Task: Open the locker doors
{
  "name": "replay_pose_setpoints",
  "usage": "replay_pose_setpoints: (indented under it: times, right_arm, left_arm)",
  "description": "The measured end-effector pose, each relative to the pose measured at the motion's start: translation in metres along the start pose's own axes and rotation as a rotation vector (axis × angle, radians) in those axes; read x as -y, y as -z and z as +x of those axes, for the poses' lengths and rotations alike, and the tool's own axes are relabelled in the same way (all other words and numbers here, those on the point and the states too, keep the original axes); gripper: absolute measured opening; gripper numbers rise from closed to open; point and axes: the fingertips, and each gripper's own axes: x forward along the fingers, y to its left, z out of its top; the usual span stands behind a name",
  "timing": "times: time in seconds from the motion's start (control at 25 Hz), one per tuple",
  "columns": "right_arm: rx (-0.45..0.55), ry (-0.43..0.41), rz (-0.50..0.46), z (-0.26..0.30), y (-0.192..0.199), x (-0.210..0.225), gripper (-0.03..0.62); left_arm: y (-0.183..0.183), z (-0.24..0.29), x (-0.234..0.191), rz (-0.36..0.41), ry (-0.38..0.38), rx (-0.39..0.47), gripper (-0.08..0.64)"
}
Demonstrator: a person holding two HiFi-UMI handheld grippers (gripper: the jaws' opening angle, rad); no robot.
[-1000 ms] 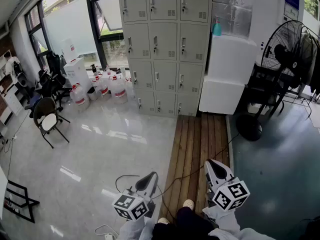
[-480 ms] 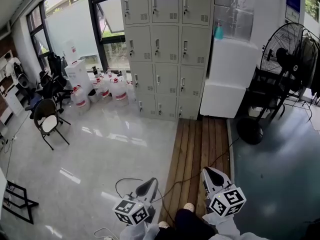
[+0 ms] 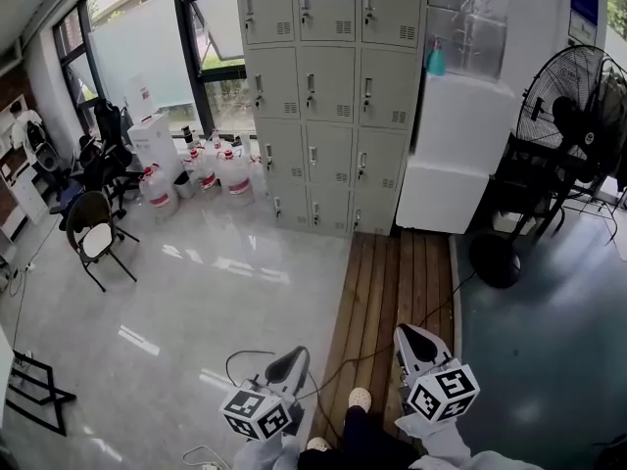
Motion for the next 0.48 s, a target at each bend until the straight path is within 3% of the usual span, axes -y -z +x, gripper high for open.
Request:
replay_pose_setpoints:
  times: [0.12,0.28,0.48]
  right_arm:
    - [0.002,-0.013,0.006,0.02,-0.006,0.01,0.008]
    - [0.003,-0.035,-0.004,0.048,-0.017,0.027,0.077]
    - [0.019,-0.032,-0.01,0.078,-0.031,0.054,0.117]
  left_arm:
    - [-0.01,0.016,-0.009,0.008,-0.018,0.002,0.015]
    - [-0.024,0.044,-0.023,0.006,-0.033,0.016,0.015]
    - [-0.034,0.084,-0.036,0.003,-0.025,0.015,0.015]
